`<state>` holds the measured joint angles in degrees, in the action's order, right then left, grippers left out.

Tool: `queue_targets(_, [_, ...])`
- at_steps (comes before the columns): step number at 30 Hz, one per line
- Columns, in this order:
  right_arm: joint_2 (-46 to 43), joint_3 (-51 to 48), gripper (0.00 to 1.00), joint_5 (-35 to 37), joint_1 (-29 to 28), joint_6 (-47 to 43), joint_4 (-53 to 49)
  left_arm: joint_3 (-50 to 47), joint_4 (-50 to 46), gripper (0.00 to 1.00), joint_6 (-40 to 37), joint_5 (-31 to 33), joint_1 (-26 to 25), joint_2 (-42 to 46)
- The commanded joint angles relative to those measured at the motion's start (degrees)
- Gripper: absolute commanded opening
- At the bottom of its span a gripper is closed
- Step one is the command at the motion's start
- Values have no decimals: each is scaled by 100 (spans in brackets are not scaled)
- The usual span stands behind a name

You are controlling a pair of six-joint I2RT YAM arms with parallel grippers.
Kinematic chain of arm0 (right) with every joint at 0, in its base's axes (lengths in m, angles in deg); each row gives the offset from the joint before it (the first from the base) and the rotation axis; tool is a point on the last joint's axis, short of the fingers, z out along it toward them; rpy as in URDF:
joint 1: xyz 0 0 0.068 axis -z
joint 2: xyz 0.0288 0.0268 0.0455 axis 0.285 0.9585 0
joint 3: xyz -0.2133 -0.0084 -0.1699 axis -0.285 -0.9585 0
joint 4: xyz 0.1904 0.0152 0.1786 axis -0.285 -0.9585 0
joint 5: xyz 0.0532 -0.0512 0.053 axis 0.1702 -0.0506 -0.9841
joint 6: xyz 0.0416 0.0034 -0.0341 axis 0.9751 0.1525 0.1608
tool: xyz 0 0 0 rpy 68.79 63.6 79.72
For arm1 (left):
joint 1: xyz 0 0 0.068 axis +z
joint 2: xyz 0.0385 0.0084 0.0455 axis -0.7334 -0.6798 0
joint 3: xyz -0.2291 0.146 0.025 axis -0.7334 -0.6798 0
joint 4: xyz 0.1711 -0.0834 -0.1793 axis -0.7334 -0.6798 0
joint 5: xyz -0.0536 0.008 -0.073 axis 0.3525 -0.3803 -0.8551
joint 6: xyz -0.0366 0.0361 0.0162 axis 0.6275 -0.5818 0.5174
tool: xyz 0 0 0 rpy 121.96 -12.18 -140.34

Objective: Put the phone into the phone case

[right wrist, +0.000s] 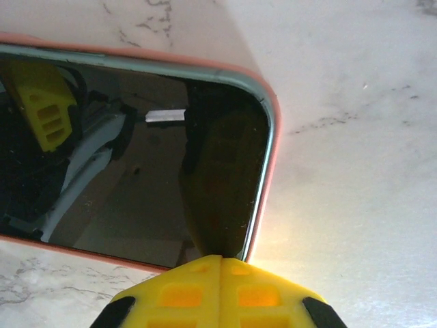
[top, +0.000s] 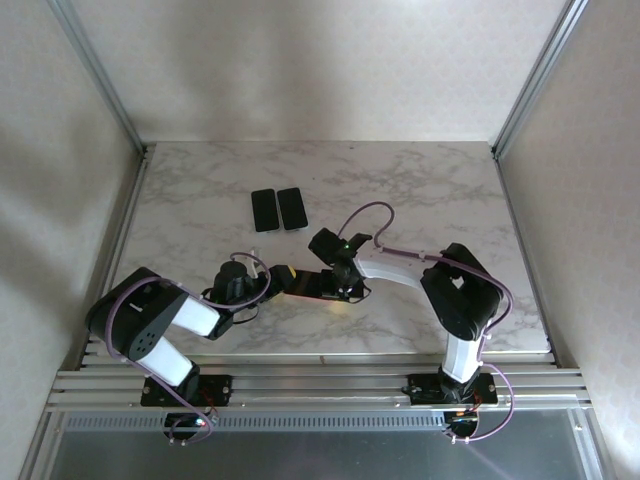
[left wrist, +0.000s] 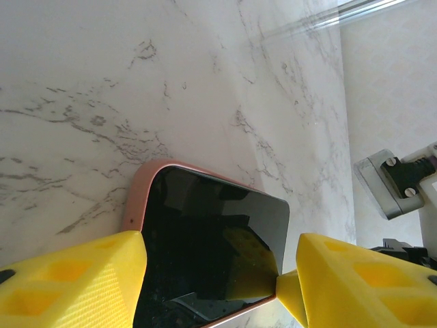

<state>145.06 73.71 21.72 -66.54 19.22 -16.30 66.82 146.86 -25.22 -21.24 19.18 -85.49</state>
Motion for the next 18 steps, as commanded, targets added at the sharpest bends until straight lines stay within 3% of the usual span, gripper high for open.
queue_targets(1, [474,-524,0,-96,-174,41,711,88,-428,60,-42,-22,-58,-68])
queue_targets(8, [-468,173,0,200,-141,-190,192,262,-587,60,-111,60,-58,-67])
queue_targets(18, [-686,501,0,268,354,-589,270,527,-670,60,-190,113,-58,-164])
